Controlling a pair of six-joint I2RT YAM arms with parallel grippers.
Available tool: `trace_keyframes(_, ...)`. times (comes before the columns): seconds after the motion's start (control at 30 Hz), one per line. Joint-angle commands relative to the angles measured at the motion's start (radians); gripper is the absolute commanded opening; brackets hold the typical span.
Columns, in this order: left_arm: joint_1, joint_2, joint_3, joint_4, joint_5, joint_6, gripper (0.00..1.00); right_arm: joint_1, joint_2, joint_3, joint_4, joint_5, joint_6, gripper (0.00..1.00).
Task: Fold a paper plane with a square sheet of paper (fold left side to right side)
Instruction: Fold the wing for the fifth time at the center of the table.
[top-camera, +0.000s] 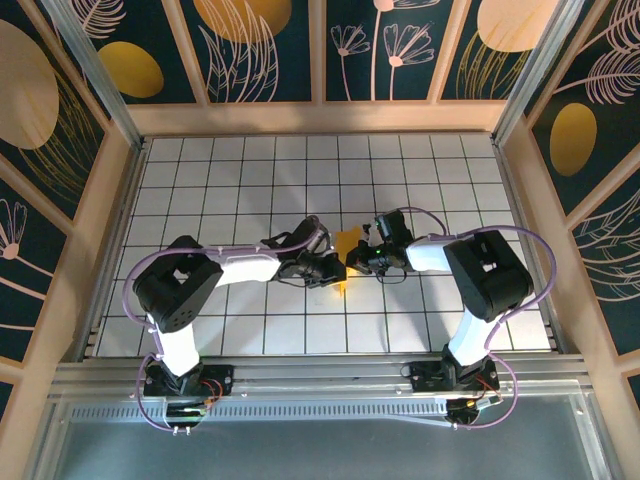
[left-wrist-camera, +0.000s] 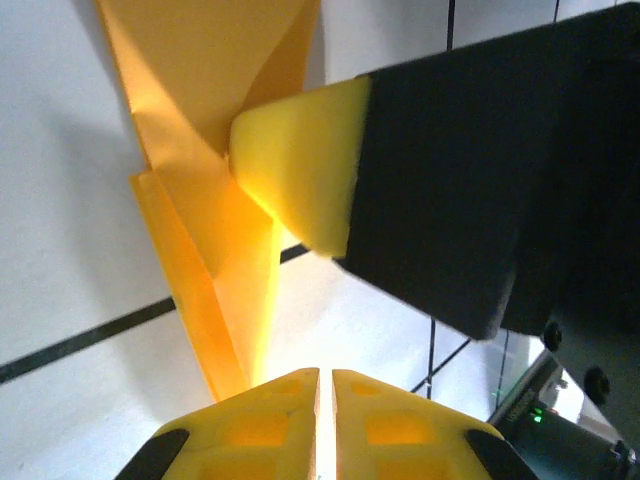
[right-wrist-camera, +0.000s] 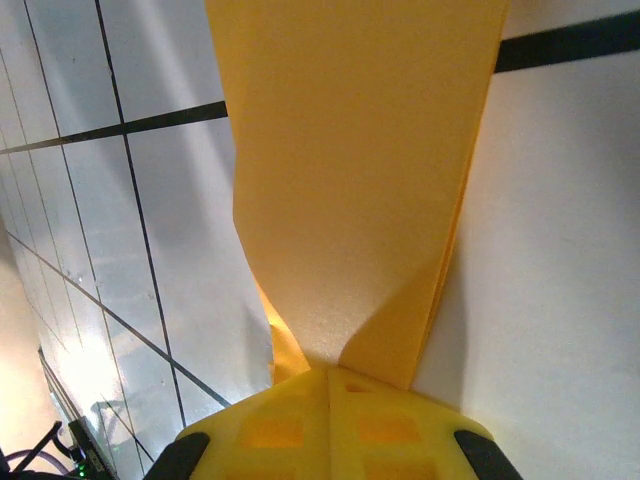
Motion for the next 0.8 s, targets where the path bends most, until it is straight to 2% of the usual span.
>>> trace_keyframes(0.0, 0.002, -0.003, -0.058, 0.073, 0.08, -0.078, 0.1, 0.013, 0.071, -0.035, -0.119, 0.106, -0.03, 0.0)
trace_keyframes(0.17, 0.002, -0.004, -0.091, 0.158, 0.126, -0.111, 0.08, 0.011, 0.075, -0.035, -0.126, 0.111, -0.034, 0.0)
trace_keyframes(0.47, 0.002, -0.015, -0.08, 0.145, 0.12, -0.1, 0.05, 0.014, 0.081, -0.035, -0.139, 0.126, -0.041, 0.0)
trace_keyframes(0.77, -0.004, 0.045, -0.047, 0.124, 0.154, -0.072, 0.05, 0.016, 0.079, -0.033, -0.151, 0.138, -0.045, 0.0)
